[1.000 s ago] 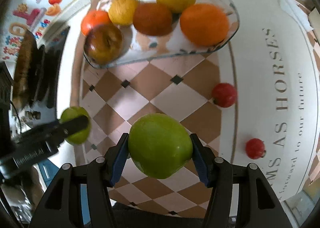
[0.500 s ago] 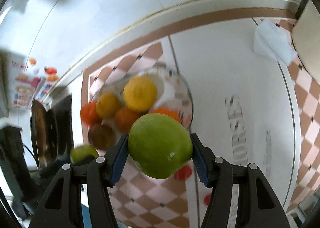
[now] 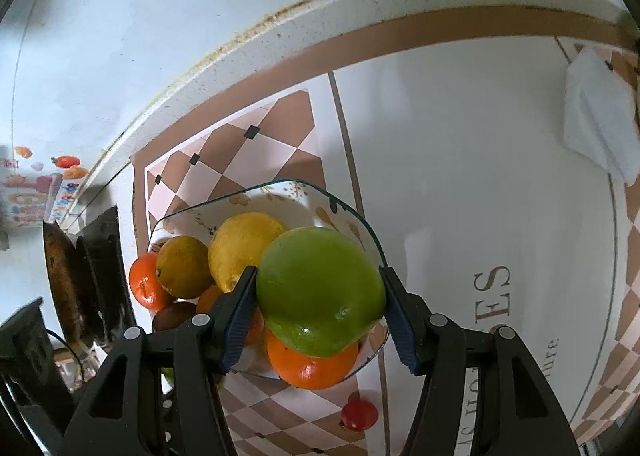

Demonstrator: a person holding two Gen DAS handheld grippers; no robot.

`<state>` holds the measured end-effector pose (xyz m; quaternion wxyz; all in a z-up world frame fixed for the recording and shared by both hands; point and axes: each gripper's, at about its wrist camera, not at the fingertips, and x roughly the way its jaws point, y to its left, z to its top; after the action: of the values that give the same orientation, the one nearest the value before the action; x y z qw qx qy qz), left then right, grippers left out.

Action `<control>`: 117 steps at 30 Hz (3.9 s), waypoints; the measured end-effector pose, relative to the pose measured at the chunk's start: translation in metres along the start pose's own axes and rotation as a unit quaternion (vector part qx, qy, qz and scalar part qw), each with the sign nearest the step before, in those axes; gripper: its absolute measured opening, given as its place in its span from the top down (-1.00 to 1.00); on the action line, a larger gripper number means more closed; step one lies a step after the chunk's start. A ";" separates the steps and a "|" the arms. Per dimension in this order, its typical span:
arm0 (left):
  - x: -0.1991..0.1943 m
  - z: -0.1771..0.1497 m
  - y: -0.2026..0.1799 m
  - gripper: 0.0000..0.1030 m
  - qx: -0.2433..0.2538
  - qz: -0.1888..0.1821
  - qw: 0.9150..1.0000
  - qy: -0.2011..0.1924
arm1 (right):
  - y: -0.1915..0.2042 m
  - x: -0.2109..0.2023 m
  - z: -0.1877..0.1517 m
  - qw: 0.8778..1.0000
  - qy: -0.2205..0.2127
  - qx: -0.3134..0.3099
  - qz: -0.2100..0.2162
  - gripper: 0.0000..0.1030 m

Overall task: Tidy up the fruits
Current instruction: 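Carry both green apples to the plate and release them there, then lift both open tools away from the plate, then grasp a red tomato with the right tool while the left tool grasps another tomato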

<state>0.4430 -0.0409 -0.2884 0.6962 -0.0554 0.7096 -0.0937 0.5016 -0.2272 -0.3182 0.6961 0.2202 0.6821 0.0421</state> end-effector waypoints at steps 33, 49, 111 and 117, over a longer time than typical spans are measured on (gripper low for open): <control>-0.090 -0.061 0.046 -0.59 -0.024 0.093 0.985 -0.142 | 0.027 -0.099 -0.135 0.978 -0.133 -0.104 -0.125 -0.83; -0.158 -0.147 0.027 -0.59 0.005 0.107 0.966 -0.235 | 0.062 -0.173 -0.223 0.957 -0.219 -0.143 -0.127 -0.83; 0.054 -0.084 -0.109 -0.22 0.152 0.095 0.984 -0.015 | -0.124 -0.033 -0.221 0.994 -0.089 0.017 -0.063 0.35; 0.077 -0.082 -0.117 0.23 0.158 0.085 0.984 0.016 | -0.132 -0.044 -0.214 0.993 -0.092 0.024 -0.064 0.35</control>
<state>0.3529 -0.1663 -0.3378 0.6901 0.1174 0.6992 -0.1455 0.2600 -0.3086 -0.3189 0.7517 0.1954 0.6287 -0.0396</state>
